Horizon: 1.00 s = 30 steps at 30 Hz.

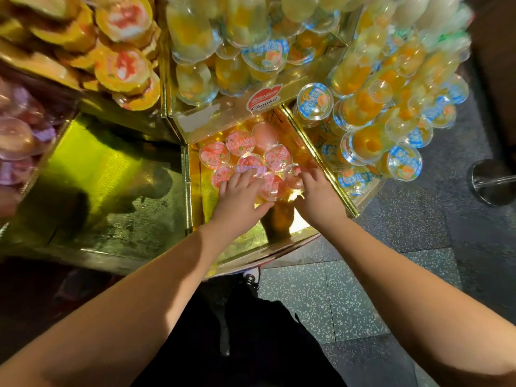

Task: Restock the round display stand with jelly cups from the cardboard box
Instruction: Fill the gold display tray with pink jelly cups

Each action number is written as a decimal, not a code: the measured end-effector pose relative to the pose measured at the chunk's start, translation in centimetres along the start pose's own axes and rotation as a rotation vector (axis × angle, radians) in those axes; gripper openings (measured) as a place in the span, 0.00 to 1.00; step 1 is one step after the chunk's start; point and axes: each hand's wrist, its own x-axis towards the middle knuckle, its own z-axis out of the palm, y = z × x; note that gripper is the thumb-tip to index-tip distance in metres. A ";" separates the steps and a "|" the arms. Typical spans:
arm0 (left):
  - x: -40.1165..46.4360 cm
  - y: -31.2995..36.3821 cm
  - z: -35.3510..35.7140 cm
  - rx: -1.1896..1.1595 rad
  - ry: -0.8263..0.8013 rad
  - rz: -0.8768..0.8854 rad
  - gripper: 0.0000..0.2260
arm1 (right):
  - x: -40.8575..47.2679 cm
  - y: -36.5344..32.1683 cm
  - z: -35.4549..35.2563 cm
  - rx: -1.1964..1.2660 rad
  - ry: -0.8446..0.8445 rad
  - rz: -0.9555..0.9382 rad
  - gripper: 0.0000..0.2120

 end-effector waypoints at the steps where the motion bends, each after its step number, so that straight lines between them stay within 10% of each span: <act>1: -1.0 -0.4 -1.4 -0.097 0.030 -0.029 0.24 | -0.6 -0.9 -0.9 0.018 0.021 -0.007 0.26; 10: -13.4 -9.2 -15.9 -0.634 0.452 -0.430 0.04 | -4.0 -19.7 -7.0 0.009 0.042 -0.414 0.15; 19: -32.7 -23.8 -22.1 -0.755 0.873 -0.676 0.09 | -9.2 -45.6 0.9 -0.068 -0.061 -0.912 0.19; 30: -54.1 -46.2 -17.8 -0.691 0.601 -1.151 0.05 | -15.3 -65.6 18.9 -0.413 -0.436 -0.906 0.17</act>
